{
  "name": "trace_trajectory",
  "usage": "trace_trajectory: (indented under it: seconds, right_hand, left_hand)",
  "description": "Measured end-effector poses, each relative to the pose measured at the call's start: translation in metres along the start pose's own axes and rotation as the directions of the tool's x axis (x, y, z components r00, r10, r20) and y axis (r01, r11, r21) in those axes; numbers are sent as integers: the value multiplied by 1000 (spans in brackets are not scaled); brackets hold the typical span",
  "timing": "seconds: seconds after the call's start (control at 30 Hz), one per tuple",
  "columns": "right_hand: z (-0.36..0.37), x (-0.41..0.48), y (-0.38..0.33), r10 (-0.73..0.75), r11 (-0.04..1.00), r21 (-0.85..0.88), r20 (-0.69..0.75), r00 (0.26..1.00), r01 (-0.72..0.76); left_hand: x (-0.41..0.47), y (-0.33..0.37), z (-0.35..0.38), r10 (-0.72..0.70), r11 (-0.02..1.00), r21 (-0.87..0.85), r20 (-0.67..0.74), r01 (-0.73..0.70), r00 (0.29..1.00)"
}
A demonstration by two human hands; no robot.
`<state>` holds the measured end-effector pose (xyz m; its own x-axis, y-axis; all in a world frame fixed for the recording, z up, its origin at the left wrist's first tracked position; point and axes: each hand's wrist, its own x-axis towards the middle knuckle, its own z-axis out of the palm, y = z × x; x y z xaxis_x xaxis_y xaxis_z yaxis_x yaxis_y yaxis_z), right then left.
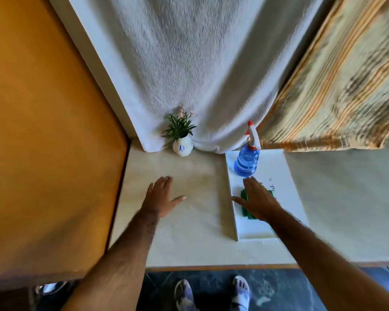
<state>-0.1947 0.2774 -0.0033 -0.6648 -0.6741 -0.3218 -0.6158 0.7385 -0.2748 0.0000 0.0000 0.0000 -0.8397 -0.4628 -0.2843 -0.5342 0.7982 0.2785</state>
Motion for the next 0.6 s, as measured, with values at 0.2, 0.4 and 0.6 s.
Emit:
trace_trajectory:
  seconds: [0.2,0.4,0.6]
  right_hand:
    - [50,-22,25,41,999,-9,26,999,-41]
    - [77,-25,23,42,999,30,-102,994,-40]
    - [49,-9,21,270,831,539,-180,946,-135]
  left_hand:
    - [-11,-18,55,-99,994,56,60,96,993]
    - [-18,-30,89,-44,994,97,-118,56,992]
    - [-15,-33,111,-30,992,114,-217,56,976]
